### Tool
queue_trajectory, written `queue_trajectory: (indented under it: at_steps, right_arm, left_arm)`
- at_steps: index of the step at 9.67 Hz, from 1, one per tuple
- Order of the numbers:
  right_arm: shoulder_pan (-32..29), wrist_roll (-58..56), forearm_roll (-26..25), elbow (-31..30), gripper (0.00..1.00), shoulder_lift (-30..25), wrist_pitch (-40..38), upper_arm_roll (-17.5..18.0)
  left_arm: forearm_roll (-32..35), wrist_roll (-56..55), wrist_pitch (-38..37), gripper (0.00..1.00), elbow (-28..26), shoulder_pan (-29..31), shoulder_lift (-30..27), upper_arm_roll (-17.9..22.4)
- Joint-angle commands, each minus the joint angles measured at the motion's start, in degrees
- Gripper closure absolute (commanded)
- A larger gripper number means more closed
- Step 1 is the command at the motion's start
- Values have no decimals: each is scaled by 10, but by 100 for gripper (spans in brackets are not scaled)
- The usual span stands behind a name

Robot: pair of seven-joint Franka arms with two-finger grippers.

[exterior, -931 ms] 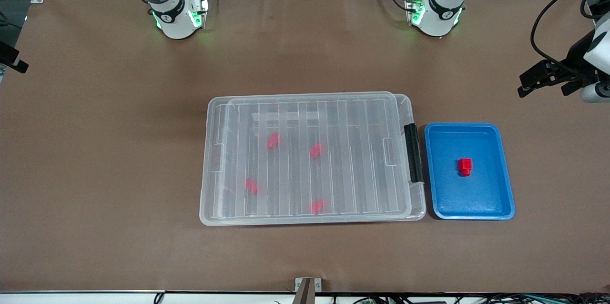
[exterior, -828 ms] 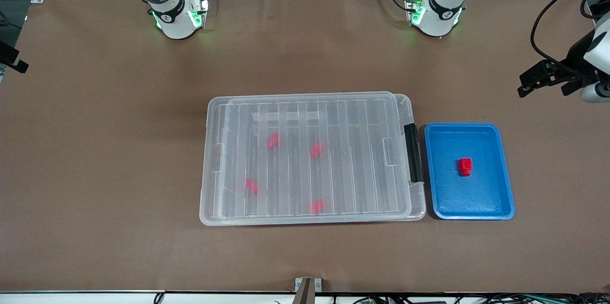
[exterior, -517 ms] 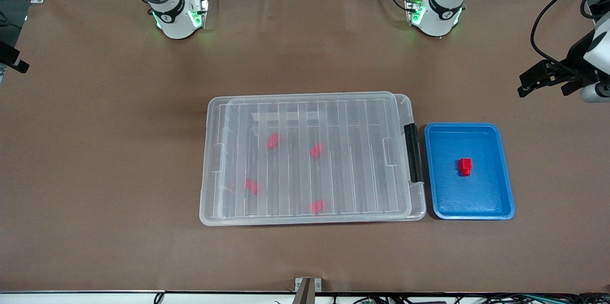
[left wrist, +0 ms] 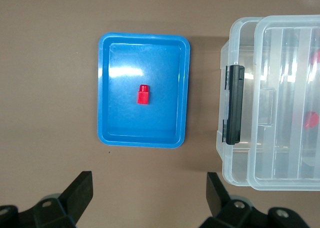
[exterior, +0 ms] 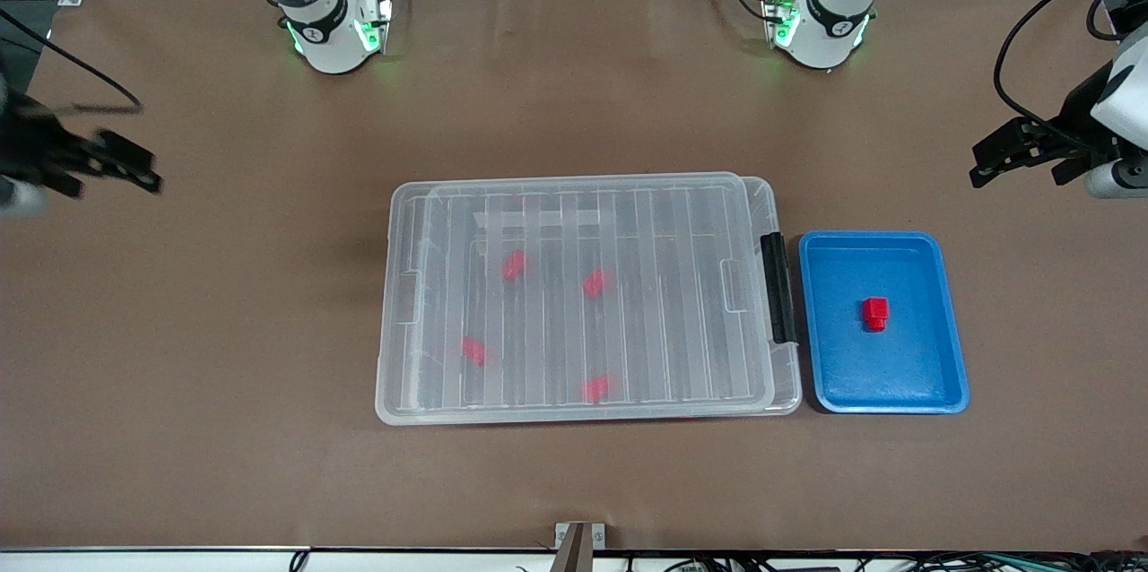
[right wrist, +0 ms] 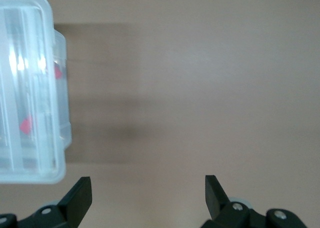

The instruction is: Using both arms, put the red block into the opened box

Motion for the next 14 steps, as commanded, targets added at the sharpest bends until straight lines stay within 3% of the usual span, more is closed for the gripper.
queue_trajectory:
  at_steps: [1,3,6,9,11,14]
  right_arm:
    - [4,57,-6,10,0,82,48,62]
    - [43,114,-11,10,0,157,134,80]
    - [75,122,-19,10,0,220,217,79]
    - [71,123,-51,8,0,235,227,79]
    - [73,123,-63,8,0,241,232,79]
    - [69,119,-69,5,0,248,242,79]
  left_arm:
    - [7,5,3,0,-18,-6,19,0]
    - [9,9,80,0,-66,-4,56,0]
    - [20,34,167,0,-72,-3,149,0]
    - [40,39,212,0,-75,2,224,1]
    - [60,40,281,0,-86,3,280,2]
    - [56,40,464,0,-174,13,315,3]
